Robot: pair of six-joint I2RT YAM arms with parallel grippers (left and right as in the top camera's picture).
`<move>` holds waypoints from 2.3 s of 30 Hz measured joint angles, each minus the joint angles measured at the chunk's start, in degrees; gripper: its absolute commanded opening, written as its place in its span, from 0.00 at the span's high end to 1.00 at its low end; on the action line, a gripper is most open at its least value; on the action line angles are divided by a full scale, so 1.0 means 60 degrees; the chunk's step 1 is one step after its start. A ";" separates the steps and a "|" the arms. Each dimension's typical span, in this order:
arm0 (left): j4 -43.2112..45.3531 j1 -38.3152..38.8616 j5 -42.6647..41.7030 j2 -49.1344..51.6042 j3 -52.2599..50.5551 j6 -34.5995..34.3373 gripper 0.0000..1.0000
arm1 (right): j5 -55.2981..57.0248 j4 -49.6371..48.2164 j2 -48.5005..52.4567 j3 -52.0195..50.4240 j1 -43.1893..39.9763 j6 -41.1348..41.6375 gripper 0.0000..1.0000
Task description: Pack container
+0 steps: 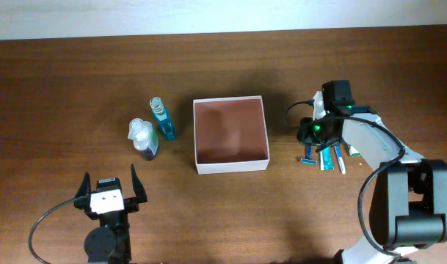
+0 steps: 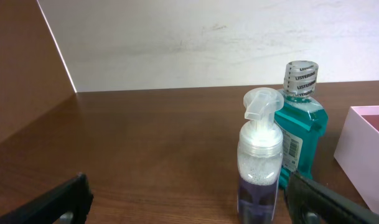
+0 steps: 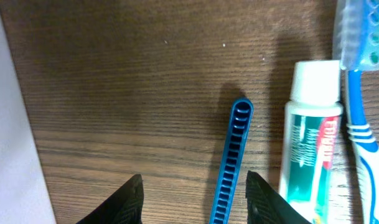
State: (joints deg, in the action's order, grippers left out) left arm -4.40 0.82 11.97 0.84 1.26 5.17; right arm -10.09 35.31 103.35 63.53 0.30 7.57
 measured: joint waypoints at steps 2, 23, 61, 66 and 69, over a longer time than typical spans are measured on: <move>0.0000 0.0000 0.0000 0.0000 0.0000 0.0000 0.01 | 0.0000 0.0000 0.0164 0.0000 0.0000 -0.0004 0.54; 0.0000 0.0000 0.0000 0.0000 0.0000 0.0000 0.01 | 0.0528 0.0080 0.0557 -0.0004 0.0000 0.0029 0.96; 0.0000 0.0000 0.0000 0.0000 0.0000 0.0000 0.01 | 0.2412 0.1727 0.0561 0.1708 0.0000 -0.0004 0.26; 0.0000 0.0000 0.0000 0.0000 0.0000 0.0000 0.01 | 0.2546 0.1217 0.0561 0.1147 0.0000 -0.0011 0.25; 0.0000 0.0000 0.0000 0.0000 0.0000 0.0000 0.00 | 0.2546 0.1060 0.0561 0.0841 0.0000 -0.0022 0.31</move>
State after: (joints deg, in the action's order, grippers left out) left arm -4.40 0.82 11.97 0.84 1.26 5.17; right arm 5.19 41.67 106.72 68.58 0.30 7.44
